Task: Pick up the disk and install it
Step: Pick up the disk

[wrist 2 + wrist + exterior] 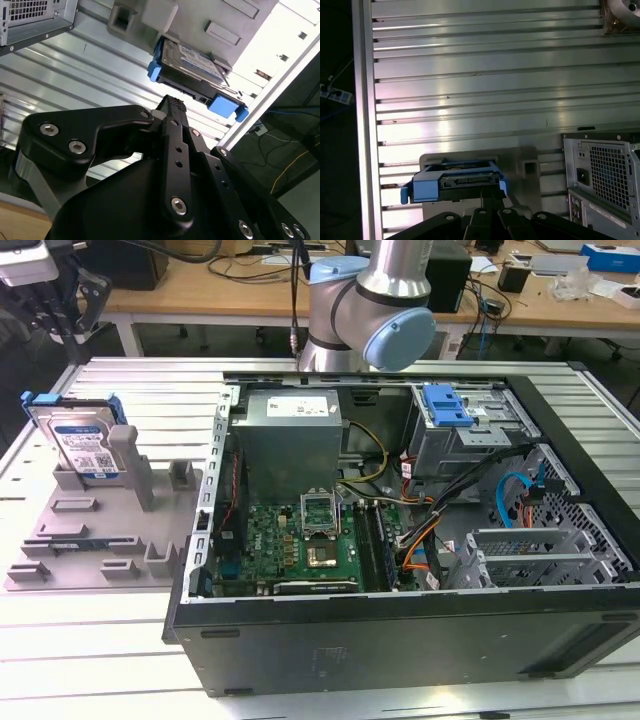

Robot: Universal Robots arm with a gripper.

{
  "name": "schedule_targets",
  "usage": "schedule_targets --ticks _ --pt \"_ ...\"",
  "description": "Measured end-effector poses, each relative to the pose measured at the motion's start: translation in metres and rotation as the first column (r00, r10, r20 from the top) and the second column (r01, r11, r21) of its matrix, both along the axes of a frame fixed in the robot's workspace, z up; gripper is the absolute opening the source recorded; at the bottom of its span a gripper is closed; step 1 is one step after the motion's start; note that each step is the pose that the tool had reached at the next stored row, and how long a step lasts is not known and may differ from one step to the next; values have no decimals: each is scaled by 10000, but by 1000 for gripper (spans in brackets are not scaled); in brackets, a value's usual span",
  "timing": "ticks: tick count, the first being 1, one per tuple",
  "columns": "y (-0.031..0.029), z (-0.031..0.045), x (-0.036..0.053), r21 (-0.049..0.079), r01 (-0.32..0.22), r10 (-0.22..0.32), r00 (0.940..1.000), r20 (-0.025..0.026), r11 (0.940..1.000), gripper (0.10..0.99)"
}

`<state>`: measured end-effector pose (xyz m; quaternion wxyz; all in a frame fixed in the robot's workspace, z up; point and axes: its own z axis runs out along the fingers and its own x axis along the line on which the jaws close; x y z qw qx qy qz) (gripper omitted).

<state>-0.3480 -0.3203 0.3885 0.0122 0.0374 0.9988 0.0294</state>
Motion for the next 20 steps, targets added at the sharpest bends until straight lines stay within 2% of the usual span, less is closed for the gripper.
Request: schedule_targets --ticks 1,3,4,6,10,12,13,15,16,17,18,19,20 --pt "0 0 0 11 0 0 10000 -2 10000 106" --pt "0 -1 0 8 -239 239 9997 -52 9997 106" --pt "0 -3 0 10 -706 706 9975 -67 9975 106" --pt "0 -6 0 10 -1292 1292 9916 -73 9916 106" --pt "0 -16 0 10 -2691 2691 9631 -73 9631 106" --pt "0 -18 0 9 -3051 3051 9523 -73 9523 106" --pt "0 -19 0 9 -3350 3350 9422 -74 9422 106" --pt "0 -20 0 9 -3697 3697 9291 -74 9292 114" --pt "0 -22 0 9 -4033 4033 9150 -73 9150 294" --pt "0 -22 0 9 -4238 4237 9058 -74 9058 294" --pt "0 -23 0 9 -4399 4399 8980 -73 8980 357" --pt "0 -24 0 9 -4652 4652 8852 -73 8852 416" --pt "0 -24 0 9 -4796 4796 8774 -73 8775 416"
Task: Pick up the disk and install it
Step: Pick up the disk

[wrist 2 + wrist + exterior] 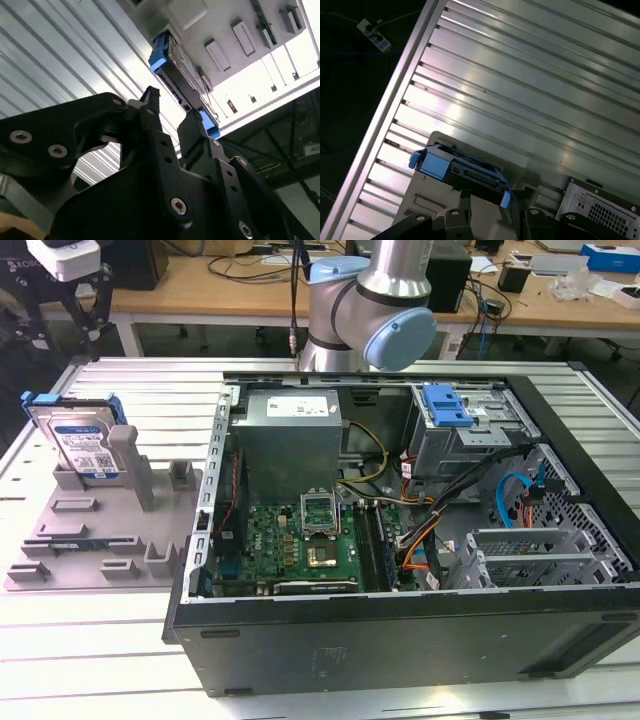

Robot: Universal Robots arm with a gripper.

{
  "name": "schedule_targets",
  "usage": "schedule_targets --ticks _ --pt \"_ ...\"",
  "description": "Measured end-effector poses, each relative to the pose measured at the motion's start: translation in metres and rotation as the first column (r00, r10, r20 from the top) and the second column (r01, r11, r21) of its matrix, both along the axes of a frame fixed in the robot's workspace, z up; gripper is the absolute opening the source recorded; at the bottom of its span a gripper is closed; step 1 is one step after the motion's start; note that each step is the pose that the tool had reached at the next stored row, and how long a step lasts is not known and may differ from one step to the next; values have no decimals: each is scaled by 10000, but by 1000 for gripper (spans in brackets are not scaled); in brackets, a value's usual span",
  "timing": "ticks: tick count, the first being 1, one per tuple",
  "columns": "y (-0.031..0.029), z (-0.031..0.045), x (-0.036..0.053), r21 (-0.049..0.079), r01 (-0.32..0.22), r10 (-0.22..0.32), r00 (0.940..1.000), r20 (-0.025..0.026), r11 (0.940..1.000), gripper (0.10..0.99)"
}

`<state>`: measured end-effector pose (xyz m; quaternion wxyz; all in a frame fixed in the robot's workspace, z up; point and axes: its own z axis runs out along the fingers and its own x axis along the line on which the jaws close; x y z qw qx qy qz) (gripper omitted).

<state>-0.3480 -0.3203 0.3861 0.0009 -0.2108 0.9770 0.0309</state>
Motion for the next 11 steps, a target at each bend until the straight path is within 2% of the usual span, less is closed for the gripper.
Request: schedule_targets --ticks 2,5,7,10,11 --pt "0 -2 0 0 -523 523 9986 -1 9986 541" --pt "0 -4 0 0 -1283 1283 9917 -1 9917 541" --pt "0 -8 0 0 -2029 2029 9792 0 9792 541" --pt "0 -11 0 0 -3145 3145 9493 0 9493 541" --pt "0 -12 0 1 -3320 3320 9433 -1 9433 541"
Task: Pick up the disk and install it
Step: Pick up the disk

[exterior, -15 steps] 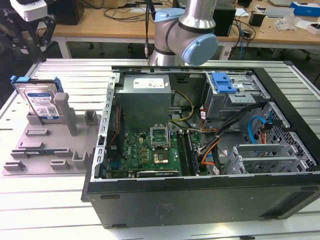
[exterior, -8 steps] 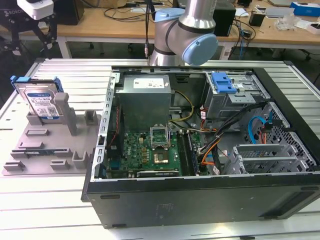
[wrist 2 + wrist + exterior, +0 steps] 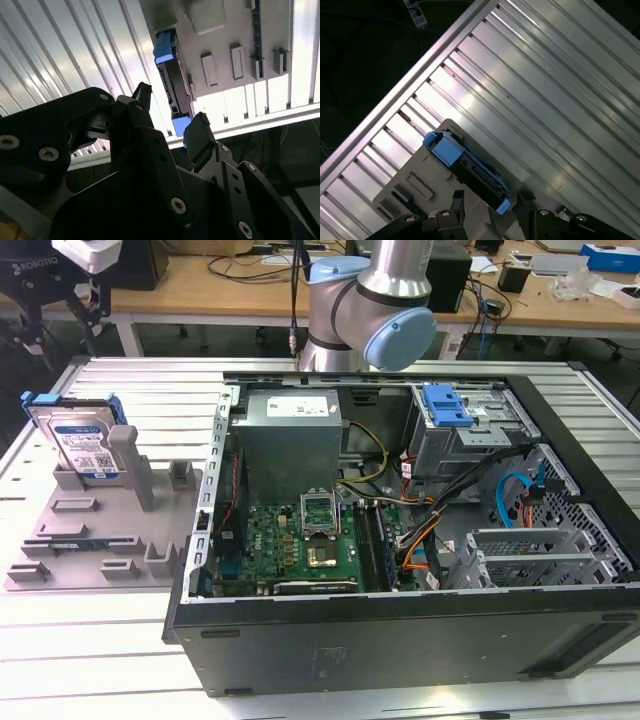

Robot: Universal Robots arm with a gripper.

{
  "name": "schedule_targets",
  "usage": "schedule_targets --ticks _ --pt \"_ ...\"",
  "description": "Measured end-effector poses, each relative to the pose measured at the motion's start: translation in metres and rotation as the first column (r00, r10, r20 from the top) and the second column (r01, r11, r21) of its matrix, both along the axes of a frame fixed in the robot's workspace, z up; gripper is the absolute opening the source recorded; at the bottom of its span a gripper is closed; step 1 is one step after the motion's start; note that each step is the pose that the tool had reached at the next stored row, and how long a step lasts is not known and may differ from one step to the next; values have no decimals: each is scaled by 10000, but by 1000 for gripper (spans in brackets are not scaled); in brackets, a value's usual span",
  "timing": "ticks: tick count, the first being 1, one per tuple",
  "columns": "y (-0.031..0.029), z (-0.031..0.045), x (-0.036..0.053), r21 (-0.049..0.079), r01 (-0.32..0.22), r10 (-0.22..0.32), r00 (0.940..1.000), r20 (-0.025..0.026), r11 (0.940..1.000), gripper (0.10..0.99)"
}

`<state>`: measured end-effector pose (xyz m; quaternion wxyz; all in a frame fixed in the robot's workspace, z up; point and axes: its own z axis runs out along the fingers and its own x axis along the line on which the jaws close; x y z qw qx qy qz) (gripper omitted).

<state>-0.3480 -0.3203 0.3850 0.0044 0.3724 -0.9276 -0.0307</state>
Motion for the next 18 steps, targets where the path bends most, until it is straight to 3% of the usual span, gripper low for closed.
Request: schedule_targets --ticks 3,6,8,12,16,18 --pt "0 -2 0 0 -856 856 9963 0 9963 541" --pt "0 -3 0 0 -1488 1488 9889 1 9889 541" --pt "0 -5 0 0 -2408 2408 9706 1 9706 541" --pt "0 -7 0 -1 -3449 3449 9386 0 9386 541" --pt "0 -10 0 -1 -4759 4759 8795 1 8795 541" --pt "0 -10 0 -3 -5090 5090 8607 0 8607 541"
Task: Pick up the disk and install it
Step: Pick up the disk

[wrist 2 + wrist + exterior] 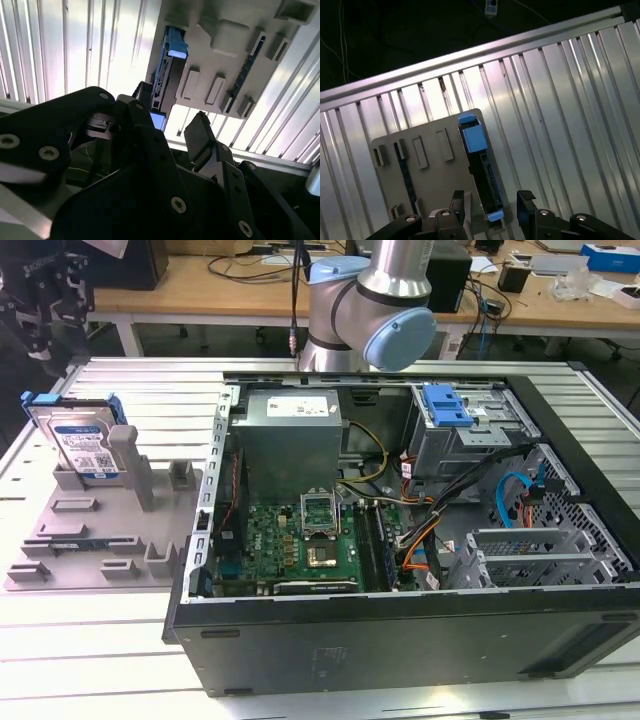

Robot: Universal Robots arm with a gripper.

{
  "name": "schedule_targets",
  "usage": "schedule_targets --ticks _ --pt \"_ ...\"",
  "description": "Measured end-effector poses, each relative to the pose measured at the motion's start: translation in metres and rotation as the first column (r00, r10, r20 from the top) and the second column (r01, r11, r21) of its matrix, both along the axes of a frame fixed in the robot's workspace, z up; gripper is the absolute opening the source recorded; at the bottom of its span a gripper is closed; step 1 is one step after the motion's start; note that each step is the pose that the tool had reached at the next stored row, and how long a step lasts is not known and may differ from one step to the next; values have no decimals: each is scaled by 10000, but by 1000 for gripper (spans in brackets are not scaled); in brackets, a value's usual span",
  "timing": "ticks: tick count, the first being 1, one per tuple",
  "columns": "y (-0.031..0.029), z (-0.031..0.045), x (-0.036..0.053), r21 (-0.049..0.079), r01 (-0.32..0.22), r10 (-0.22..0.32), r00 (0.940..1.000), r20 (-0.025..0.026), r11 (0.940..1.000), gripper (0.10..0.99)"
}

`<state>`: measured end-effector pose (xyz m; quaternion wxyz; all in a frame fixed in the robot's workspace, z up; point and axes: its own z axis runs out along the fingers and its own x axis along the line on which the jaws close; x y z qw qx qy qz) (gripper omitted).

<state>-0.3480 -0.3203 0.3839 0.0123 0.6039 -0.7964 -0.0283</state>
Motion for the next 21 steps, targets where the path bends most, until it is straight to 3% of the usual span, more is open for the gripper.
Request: schedule_targets --ticks 3,7,12,13,14,15,17,21 --pt "0 -2 0 0 -719 719 9974 0 9974 541" --pt "2 -3 0 -4 -1702 1702 9854 -2 9854 541" --pt "26 -4 0 -9 -1749 1749 9846 -1 9846 541" --pt "27 -4 0 -20 -1911 1911 9816 -3 9816 541" --pt "27 -4 0 -37 -2253 2253 9743 -6 9743 541" --pt "28 -4 -2 -54 -2343 2343 9722 13 9721 541" --pt "28 -4 -8 -144 -2345 2347 9719 172 9720 541" --pt "27 -6 -8 -230 -2324 2330 9720 302 9724 541"
